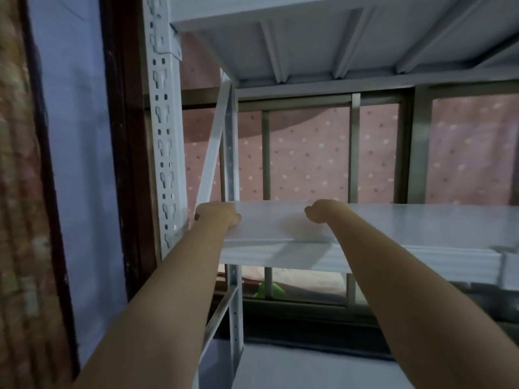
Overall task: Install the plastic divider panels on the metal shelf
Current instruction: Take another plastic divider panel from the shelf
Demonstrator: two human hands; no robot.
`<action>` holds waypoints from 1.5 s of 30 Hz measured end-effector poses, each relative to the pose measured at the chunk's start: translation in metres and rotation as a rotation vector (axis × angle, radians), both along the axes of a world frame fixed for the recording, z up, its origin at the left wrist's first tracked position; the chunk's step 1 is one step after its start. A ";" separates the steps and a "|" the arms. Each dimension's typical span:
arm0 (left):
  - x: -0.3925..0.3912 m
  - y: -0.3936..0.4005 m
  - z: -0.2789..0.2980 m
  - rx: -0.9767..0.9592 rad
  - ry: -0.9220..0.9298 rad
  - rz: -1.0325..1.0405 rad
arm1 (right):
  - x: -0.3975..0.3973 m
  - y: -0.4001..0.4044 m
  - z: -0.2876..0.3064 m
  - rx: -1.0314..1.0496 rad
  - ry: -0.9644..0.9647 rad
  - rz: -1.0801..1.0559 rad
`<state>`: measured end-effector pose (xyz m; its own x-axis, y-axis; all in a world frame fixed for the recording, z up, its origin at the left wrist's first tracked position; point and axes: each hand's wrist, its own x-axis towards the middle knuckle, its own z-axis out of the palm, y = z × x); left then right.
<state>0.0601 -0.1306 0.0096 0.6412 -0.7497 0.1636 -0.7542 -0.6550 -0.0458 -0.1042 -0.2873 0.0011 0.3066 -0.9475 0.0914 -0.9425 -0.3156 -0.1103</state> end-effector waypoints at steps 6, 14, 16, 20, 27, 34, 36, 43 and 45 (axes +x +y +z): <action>0.015 -0.005 -0.004 0.041 0.104 0.076 | 0.000 0.048 0.002 -0.055 0.139 -0.088; 0.026 -0.007 -0.017 -0.063 0.112 0.037 | -0.001 0.068 0.002 -0.137 -0.021 -0.155; 0.025 -0.004 -0.016 -0.083 0.136 0.042 | -0.007 0.075 0.003 -0.145 -0.131 -0.148; 0.023 0.005 -0.014 -0.195 0.160 0.004 | -0.018 0.085 0.004 -0.131 -0.362 -0.198; 0.014 0.023 -0.018 -0.416 0.305 -0.055 | -0.030 0.107 0.004 -0.193 -0.627 -0.256; -0.013 0.042 -0.011 -0.713 0.342 -0.076 | -0.067 0.133 0.018 -0.370 -0.770 -0.228; -0.026 0.047 -0.008 -0.803 0.414 -0.060 | -0.080 0.138 0.017 -0.378 -0.825 -0.205; -0.076 0.073 -0.016 -0.978 0.476 -0.047 | -0.130 0.151 0.004 -0.198 -0.873 -0.074; -0.087 0.084 -0.022 -1.003 0.465 -0.056 | -0.141 0.155 -0.003 -0.140 -0.824 -0.007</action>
<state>-0.0268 -0.0468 -0.0123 0.7673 -0.4413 0.4654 -0.5899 -0.2009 0.7821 -0.2454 -0.1323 -0.0015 0.0845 -0.9121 0.4012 -0.5794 -0.3725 -0.7249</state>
